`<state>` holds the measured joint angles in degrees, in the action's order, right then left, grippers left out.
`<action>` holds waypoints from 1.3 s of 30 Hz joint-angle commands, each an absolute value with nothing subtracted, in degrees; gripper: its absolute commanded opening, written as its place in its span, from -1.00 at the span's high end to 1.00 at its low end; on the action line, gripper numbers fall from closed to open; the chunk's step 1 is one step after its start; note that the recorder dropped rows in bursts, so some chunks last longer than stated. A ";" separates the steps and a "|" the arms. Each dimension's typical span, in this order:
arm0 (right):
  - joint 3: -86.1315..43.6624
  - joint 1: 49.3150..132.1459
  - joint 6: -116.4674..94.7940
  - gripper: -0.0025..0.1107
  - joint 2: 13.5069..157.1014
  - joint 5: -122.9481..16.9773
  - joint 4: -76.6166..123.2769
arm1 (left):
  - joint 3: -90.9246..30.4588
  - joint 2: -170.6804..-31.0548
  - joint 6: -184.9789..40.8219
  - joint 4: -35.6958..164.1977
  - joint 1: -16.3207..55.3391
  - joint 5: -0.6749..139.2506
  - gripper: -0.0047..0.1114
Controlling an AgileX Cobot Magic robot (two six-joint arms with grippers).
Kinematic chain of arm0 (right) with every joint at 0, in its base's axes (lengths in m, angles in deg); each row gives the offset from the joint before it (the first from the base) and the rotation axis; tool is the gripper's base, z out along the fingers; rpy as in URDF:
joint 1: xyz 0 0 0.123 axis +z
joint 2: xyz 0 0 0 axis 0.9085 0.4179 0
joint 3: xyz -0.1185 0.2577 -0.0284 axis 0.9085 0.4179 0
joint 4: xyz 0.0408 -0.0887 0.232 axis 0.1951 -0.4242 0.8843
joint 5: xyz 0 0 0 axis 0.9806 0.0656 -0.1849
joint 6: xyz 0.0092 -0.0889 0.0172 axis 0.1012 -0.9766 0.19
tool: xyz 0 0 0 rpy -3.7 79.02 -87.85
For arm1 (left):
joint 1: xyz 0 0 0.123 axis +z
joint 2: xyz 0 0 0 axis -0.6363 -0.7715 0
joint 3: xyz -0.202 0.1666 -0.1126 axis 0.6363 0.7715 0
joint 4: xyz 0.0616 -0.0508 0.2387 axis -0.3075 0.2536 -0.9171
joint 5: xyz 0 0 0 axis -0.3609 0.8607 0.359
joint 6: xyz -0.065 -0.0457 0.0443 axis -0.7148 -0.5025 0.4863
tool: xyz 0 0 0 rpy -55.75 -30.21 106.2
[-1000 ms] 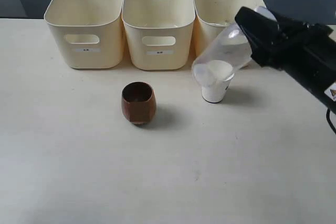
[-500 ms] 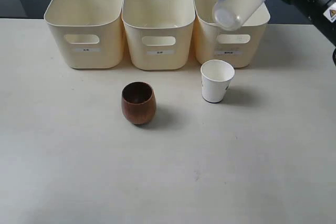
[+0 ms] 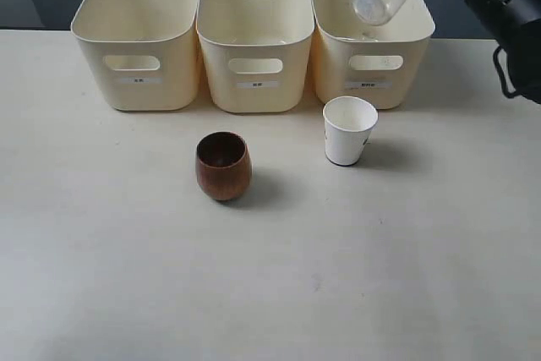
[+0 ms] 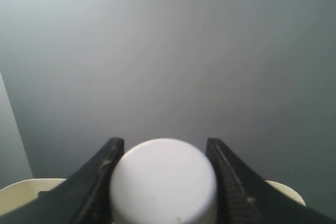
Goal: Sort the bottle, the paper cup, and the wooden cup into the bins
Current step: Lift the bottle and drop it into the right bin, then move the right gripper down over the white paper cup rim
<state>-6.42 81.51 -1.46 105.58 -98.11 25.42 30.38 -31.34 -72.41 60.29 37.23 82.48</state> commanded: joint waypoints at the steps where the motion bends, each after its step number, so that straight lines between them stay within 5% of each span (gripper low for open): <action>1: -10.39 81.41 -3.13 0.96 109.46 -98.52 25.51 | 30.46 -31.05 -72.52 60.29 37.05 82.16 0.92; 11: -13.27 81.41 -12.95 0.86 114.91 -98.67 35.27 | 30.46 -31.05 -72.52 60.29 37.05 82.16 0.92; 18: -15.32 81.41 -14.50 -0.01 117.37 -98.55 31.09 | 30.46 -31.05 -72.52 60.29 37.05 82.16 0.92; 20: -15.46 81.41 -14.50 -0.12 117.47 -98.55 32.38 | 30.46 -31.05 -72.52 60.29 37.05 82.16 0.92; 39: -15.46 81.41 -14.22 -0.13 110.59 -80.91 32.83 | 30.46 -31.05 -72.52 60.29 37.05 82.16 0.92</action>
